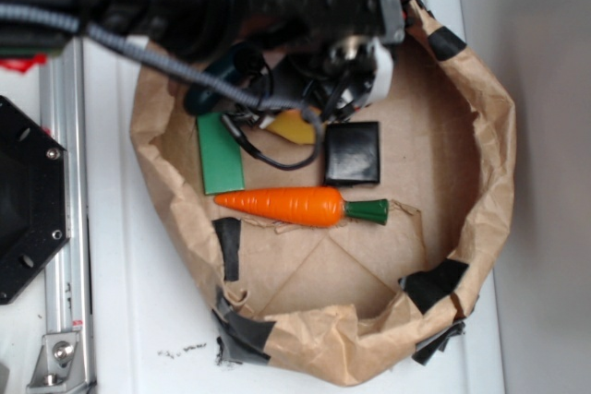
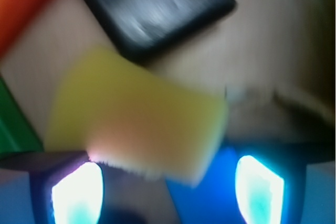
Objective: Grab the blue block.
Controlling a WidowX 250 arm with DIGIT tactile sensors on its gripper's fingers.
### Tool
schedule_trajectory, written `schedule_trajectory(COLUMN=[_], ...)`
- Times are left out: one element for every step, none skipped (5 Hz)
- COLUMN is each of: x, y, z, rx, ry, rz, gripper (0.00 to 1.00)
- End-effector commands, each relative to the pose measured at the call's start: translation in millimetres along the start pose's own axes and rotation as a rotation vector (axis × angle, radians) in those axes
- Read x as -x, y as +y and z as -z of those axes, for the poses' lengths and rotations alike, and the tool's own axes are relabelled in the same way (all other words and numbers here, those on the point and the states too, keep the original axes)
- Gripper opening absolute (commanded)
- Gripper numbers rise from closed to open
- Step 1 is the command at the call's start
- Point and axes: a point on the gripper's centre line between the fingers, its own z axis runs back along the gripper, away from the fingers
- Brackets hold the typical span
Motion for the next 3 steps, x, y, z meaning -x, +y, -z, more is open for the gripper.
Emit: schedule_trajectory(x=[0.4, -0.1, 1.9], y=[20.6, 18.6, 19.9], z=[-6.8, -8.3, -8.8], rx=[-0.070, -0.105, -0.118], ry=[-0.082, -0.036, -0.008], rz=[-0.108, -0.066, -0.046], gripper=[1.00, 1.00, 1.00])
